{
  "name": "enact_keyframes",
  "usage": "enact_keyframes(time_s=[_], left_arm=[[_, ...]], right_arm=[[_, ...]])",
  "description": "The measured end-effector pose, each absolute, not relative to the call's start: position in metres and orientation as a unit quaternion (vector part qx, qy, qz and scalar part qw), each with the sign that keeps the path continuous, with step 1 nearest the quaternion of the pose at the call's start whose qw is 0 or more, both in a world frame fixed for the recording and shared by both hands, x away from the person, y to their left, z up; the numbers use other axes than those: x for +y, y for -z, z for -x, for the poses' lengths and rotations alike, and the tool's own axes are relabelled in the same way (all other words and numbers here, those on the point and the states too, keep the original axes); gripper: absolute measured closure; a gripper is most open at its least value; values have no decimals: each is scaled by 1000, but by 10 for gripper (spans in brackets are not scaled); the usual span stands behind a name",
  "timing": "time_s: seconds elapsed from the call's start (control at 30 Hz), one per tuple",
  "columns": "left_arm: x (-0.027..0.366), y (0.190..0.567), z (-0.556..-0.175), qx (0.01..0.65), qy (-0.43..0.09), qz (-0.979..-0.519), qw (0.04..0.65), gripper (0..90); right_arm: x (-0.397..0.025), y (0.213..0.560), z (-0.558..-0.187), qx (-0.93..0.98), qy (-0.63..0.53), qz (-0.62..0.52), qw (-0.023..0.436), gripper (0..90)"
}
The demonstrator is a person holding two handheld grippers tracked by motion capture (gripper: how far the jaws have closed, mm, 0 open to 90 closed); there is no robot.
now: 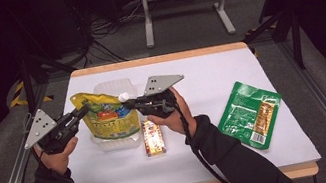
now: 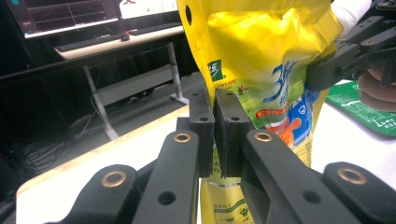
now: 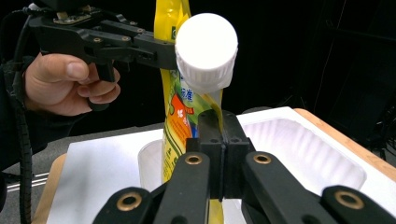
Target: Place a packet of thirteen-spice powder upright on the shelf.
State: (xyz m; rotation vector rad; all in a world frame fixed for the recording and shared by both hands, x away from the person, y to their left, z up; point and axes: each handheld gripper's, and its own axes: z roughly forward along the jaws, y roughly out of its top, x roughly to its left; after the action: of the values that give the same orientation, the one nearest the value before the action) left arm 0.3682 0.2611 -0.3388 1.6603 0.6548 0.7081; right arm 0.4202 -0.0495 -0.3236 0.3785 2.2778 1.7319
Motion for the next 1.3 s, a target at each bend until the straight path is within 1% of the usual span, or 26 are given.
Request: enact_keyframes(time_s=[0.17,0.27,0.53,0.87,1.0,1.3], left_arm=[[264,341,-367,283,-300,-707,574,860],[265,340,-367,284,-305,-708,570,860],[269,339,-367,288,-303,-698,581,856],[271,331,-361,280,-314,-687,592,855],[270,334,-361,279,-311,-692,589,853],[268,346,-362,280,-295,-707,579,850]], right_arm=[[-47,326,-421,779,-602,-130,119,900],[-45,326,-420,780,-600,-126,125,900],[-41,326,-420,781,-599,-123,124,899],[-41,321,-418,775,-610,-115,116,899],[-40,329,-420,780,-605,-116,108,897],[-40,344,-427,795,-582,-127,112,878]])
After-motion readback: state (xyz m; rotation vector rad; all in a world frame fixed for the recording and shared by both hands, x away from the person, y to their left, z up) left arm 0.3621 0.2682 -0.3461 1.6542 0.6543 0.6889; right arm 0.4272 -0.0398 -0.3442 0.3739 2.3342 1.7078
